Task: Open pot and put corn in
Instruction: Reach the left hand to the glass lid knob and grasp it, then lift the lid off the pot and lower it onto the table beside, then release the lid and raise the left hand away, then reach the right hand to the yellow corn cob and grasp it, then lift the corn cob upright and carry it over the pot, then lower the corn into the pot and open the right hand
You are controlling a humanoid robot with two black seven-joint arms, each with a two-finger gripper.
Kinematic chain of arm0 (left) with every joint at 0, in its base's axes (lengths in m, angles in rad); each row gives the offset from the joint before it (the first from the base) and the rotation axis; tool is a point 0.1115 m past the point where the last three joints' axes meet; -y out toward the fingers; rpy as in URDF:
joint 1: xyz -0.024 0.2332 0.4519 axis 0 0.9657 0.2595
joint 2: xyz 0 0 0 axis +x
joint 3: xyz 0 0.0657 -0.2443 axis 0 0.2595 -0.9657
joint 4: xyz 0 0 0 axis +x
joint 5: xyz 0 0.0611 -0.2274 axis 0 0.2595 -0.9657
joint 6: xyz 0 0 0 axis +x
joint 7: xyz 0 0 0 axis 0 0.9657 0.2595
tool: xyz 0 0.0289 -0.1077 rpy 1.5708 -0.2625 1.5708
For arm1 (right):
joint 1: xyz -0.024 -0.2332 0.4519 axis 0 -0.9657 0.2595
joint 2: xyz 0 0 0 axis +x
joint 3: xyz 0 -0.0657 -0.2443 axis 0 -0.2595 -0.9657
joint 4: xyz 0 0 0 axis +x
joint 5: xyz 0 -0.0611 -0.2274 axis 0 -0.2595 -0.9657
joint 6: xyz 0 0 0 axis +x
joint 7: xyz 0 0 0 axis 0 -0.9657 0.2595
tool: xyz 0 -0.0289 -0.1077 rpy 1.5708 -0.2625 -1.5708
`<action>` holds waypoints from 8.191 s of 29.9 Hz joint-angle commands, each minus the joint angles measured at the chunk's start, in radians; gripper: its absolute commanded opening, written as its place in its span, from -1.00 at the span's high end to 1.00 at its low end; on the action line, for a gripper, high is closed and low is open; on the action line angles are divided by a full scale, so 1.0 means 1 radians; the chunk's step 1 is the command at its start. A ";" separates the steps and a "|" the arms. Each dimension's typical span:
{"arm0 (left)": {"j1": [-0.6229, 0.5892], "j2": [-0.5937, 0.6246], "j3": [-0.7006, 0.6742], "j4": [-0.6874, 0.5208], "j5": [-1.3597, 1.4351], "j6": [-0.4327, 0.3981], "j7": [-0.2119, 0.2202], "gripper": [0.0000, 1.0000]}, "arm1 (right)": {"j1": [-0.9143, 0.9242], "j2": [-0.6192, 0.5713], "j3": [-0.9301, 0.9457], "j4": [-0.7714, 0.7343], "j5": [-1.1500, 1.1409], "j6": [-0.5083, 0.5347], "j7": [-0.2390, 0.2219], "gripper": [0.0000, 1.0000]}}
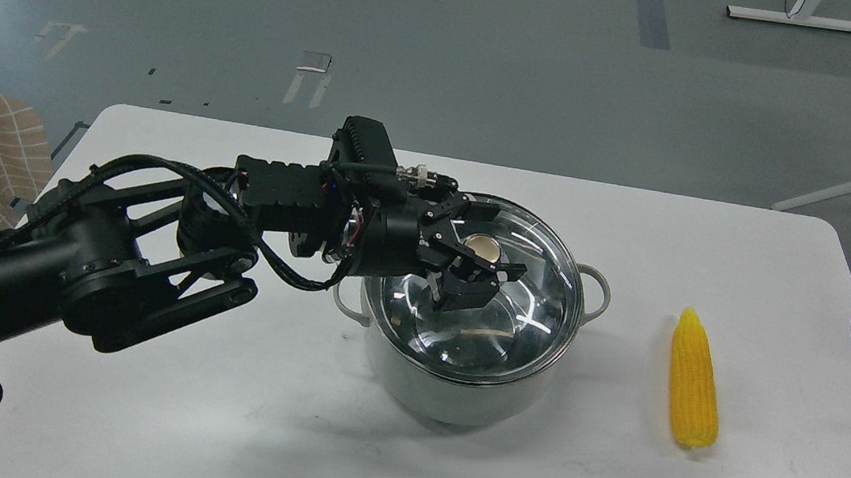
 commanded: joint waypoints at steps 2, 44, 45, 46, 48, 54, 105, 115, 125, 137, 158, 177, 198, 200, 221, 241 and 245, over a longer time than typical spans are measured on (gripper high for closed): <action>0.003 0.007 0.026 0.017 0.000 0.017 0.000 -0.57 | 0.000 0.000 0.004 0.002 0.018 0.000 0.000 -1.00; -0.024 0.149 -0.051 -0.063 -0.098 0.029 -0.003 0.50 | 0.006 0.001 0.005 0.000 0.023 0.000 0.000 -1.00; -0.029 0.172 -0.063 -0.069 -0.109 0.029 -0.003 0.50 | 0.006 0.000 0.005 0.000 0.023 0.000 0.000 -1.00; -0.029 0.226 -0.086 -0.081 -0.132 0.032 -0.005 0.50 | 0.006 0.000 0.005 0.000 0.023 0.000 0.000 -1.00; -0.026 0.321 -0.118 -0.100 -0.170 0.035 -0.017 0.50 | 0.006 0.000 0.005 0.000 0.023 0.000 0.000 -1.00; -0.006 0.559 -0.117 -0.074 -0.308 0.110 -0.051 0.50 | 0.003 0.000 0.004 0.002 0.022 0.000 0.000 -1.00; 0.519 0.490 -0.111 0.474 -0.376 0.537 -0.143 -0.52 | -0.093 -0.011 -0.013 0.086 0.009 0.000 -0.002 -1.00; 0.415 0.511 -0.129 0.475 -0.504 0.531 -0.169 -0.67 | -0.127 -0.118 -0.041 0.107 0.008 0.000 -0.002 -1.00; 0.058 0.481 -0.148 0.469 -1.131 0.399 -0.201 -0.82 | -0.274 -0.262 -0.130 0.342 -0.274 0.000 -0.002 -1.00; -0.139 0.321 -0.259 0.612 -1.868 0.097 -0.190 -0.94 | -0.431 -0.316 -0.216 0.594 -0.953 0.000 0.000 -1.00; -0.129 0.192 -0.327 0.646 -1.871 0.021 -0.187 -0.95 | -0.544 -0.181 -0.568 0.600 -1.390 0.000 -0.009 -0.86; -0.124 0.197 -0.322 0.646 -1.867 0.024 -0.187 -0.95 | -0.545 -0.111 -0.622 0.534 -1.393 0.000 -0.031 0.46; -0.127 0.202 -0.322 0.640 -1.862 0.024 -0.187 -0.95 | -0.313 0.047 -0.447 0.788 -1.335 -0.044 -0.029 0.83; -0.127 0.205 -0.321 0.641 -1.861 0.021 -0.187 -0.95 | -0.304 0.113 -0.461 0.787 -1.338 -0.042 -0.031 0.83; -0.124 0.238 -0.319 0.638 -1.859 0.018 -0.187 -0.95 | -0.238 0.176 -0.857 0.732 -1.377 -0.045 -0.036 -0.35; -0.124 0.245 -0.322 0.638 -1.859 0.017 -0.189 -0.95 | -0.178 0.190 -0.753 0.746 -1.368 -0.085 -0.034 -0.93; -0.124 0.246 -0.327 0.638 -1.862 0.012 -0.193 -0.95 | -0.118 0.225 -0.632 0.735 -1.362 -0.122 -0.032 -0.93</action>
